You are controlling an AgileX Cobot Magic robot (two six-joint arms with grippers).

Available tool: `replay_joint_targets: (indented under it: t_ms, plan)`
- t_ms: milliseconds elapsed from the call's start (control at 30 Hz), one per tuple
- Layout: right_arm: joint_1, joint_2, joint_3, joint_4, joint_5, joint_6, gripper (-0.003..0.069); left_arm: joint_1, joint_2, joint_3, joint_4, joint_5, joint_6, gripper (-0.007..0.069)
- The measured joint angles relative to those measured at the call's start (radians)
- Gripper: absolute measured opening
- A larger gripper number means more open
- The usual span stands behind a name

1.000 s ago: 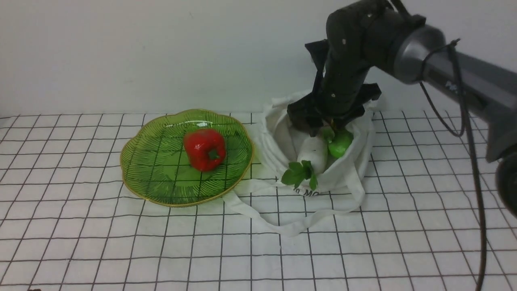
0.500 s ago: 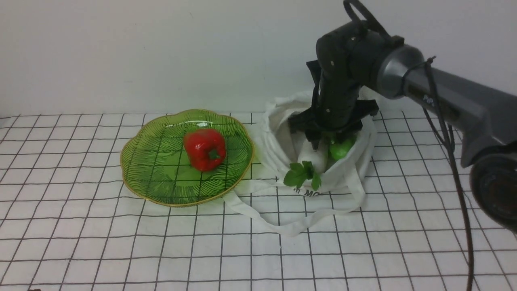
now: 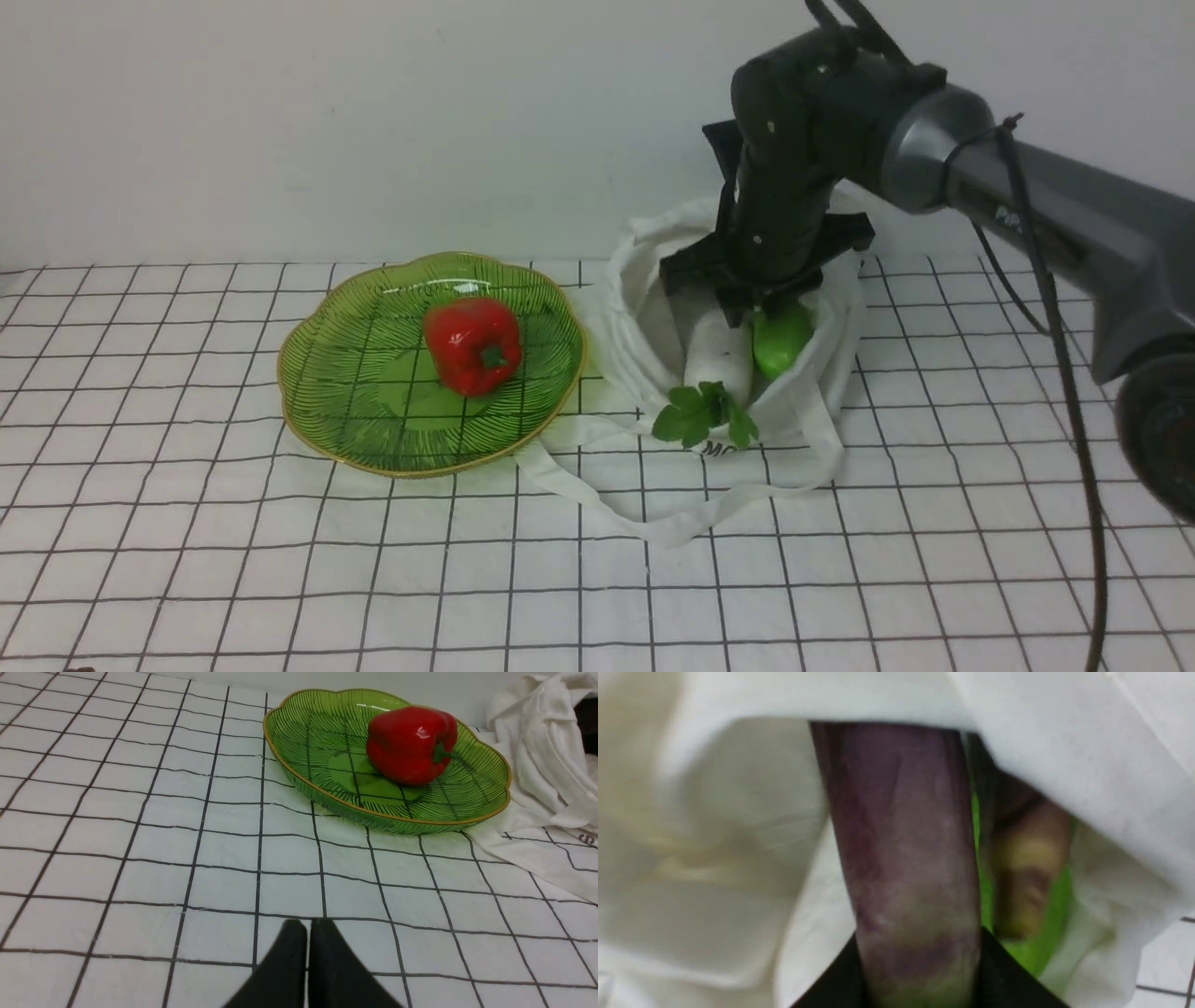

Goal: Take vegetables from bag on white checkered tablecloth place on plate.
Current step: 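Take the eggplant out of the bag and place it on the plate with the right gripper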

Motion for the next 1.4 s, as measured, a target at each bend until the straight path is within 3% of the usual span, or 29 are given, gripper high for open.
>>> replay_joint_targets:
  t_ms: [267,633,900,1167,1233,1400]
  plan:
    - [0.078,-0.199,0.228,0.054,0.001,-0.005,0.0211,0.000,0.000,0.000,0.000,0.000,0.000,-0.0008]
    - [0.084,-0.438,0.323,0.133,0.000,-0.050,0.0211,0.000,0.000,0.000,0.000,0.000,0.000,-0.0008]
    - [0.099,-0.325,0.322,0.368,-0.381,-0.239,0.0211,0.000,0.000,0.000,0.000,0.000,0.000,-0.0008]
    - [0.150,-0.129,0.326,0.423,-0.613,-0.258,0.0215,0.000,0.000,0.000,0.000,0.000,0.000,-0.0008]
    - [0.166,-0.110,0.327,0.425,-0.631,-0.258,0.0255,0.000,0.000,0.000,0.000,0.000,0.000,-0.0008]
    - [0.187,-0.109,0.327,0.425,-0.634,-0.286,0.0461,0.000,0.000,0.000,0.000,0.000,0.000,-0.0008]
